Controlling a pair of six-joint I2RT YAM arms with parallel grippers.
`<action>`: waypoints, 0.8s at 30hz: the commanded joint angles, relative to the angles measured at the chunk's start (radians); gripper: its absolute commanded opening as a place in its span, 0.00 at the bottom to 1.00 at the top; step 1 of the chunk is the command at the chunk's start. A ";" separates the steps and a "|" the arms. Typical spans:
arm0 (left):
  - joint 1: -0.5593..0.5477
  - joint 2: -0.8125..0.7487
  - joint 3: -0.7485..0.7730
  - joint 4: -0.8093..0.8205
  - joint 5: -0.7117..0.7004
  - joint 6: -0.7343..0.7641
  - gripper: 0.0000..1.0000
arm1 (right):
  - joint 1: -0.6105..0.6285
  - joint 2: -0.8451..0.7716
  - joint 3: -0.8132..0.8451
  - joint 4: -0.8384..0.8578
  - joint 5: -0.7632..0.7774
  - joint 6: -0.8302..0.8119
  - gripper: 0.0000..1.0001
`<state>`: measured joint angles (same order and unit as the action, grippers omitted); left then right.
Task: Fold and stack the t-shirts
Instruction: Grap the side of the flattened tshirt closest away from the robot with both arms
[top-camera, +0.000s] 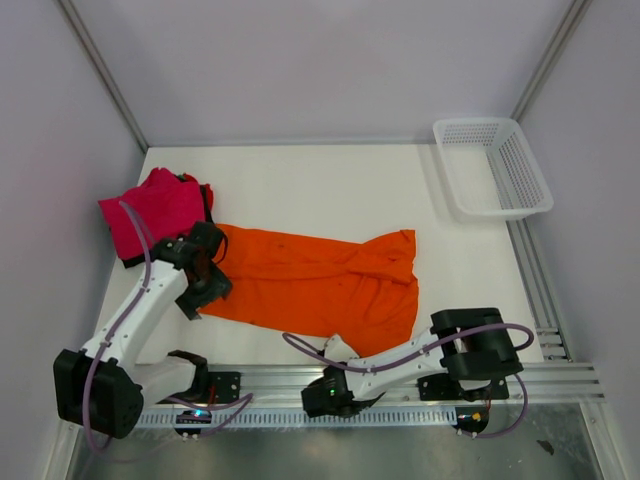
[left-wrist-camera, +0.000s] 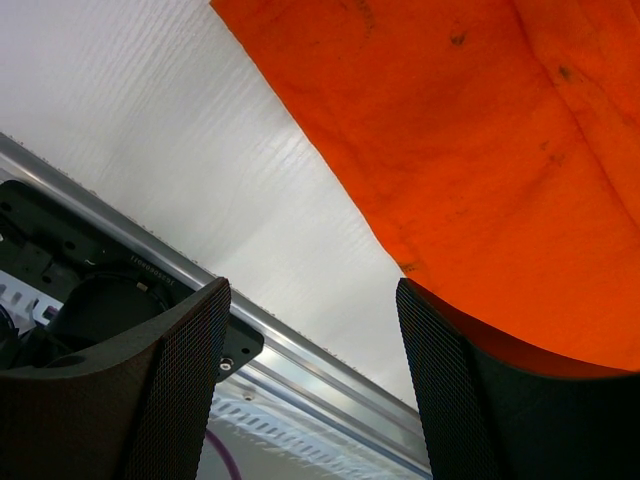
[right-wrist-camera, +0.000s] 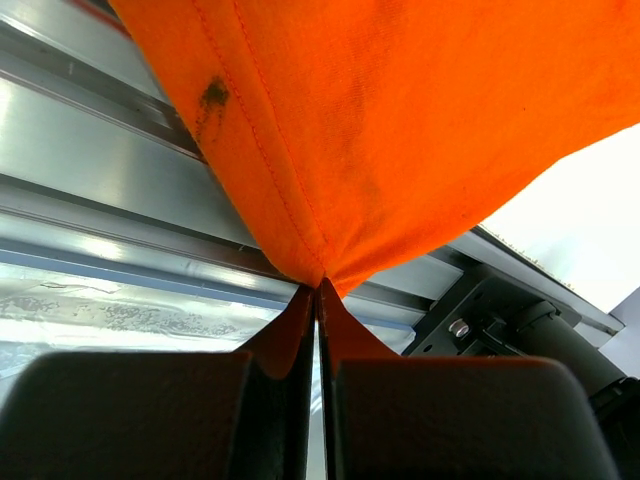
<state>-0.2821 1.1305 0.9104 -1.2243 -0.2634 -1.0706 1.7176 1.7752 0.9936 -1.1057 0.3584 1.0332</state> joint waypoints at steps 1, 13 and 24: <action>-0.003 -0.020 -0.011 -0.017 -0.013 -0.014 0.70 | -0.004 0.000 -0.044 0.098 0.023 0.036 0.03; -0.048 -0.064 -0.162 -0.044 -0.101 -0.253 0.70 | -0.004 -0.079 -0.003 -0.020 0.086 0.079 0.03; -0.048 -0.256 -0.248 0.121 -0.355 -0.512 0.71 | -0.004 -0.207 0.014 -0.124 0.114 0.140 0.03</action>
<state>-0.3271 0.8536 0.6559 -1.1690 -0.5060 -1.4746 1.7145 1.6226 0.9730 -1.1728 0.4164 1.1255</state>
